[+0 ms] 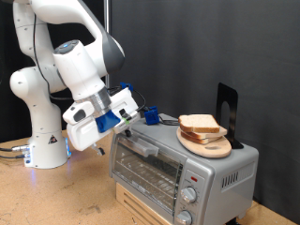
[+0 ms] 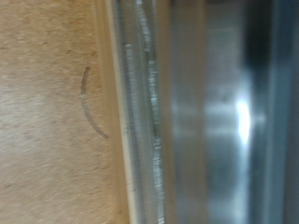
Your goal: Make a piece of toast with the oven
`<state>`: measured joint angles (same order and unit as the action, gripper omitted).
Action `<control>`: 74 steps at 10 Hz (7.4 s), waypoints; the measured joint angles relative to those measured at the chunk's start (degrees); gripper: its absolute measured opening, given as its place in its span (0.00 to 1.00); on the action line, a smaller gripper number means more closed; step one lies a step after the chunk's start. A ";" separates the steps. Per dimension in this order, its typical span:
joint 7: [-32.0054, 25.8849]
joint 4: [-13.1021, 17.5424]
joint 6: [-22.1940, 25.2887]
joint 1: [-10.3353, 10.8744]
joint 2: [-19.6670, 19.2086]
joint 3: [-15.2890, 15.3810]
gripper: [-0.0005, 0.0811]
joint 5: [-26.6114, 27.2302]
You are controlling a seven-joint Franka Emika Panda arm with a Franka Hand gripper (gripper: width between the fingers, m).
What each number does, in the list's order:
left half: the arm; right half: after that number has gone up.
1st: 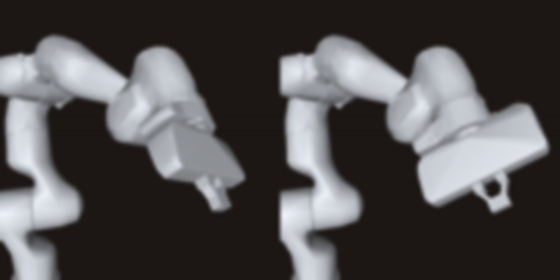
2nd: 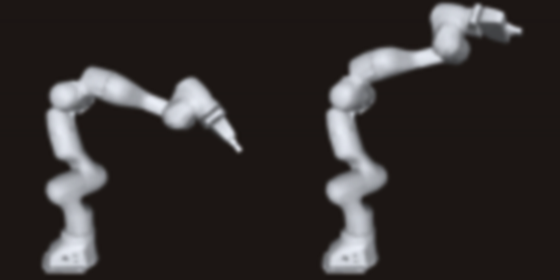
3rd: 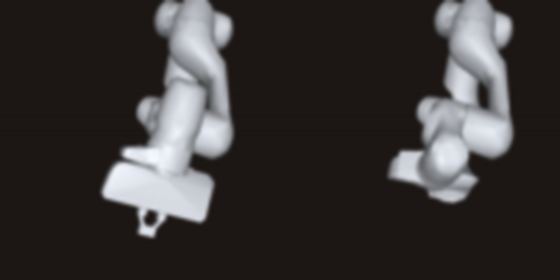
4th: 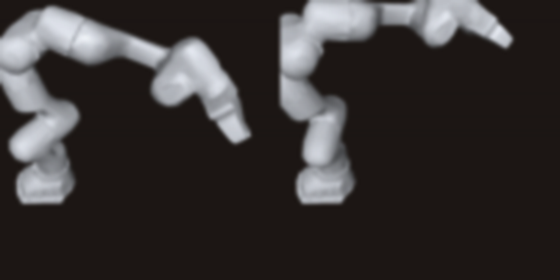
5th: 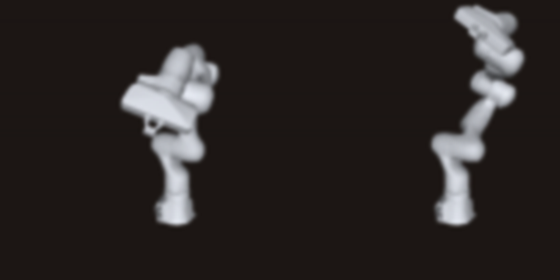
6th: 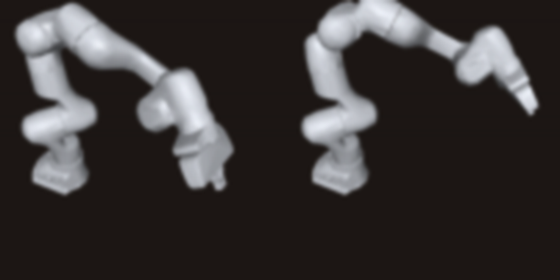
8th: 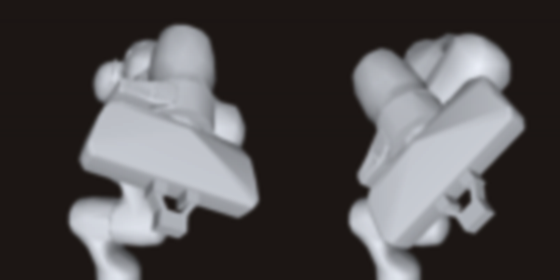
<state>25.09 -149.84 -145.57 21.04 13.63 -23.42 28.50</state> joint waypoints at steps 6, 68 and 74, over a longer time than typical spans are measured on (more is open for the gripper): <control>-2.70 0.58 -12.27 -2.04 -10.06 -0.98 0.99 1.07; -33.33 13.49 21.24 -28.90 -11.73 9.28 0.99 15.15; -24.46 13.61 28.09 -28.62 -1.63 11.85 0.99 17.20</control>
<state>0.63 -136.22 -117.47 -7.58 12.00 -11.57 45.70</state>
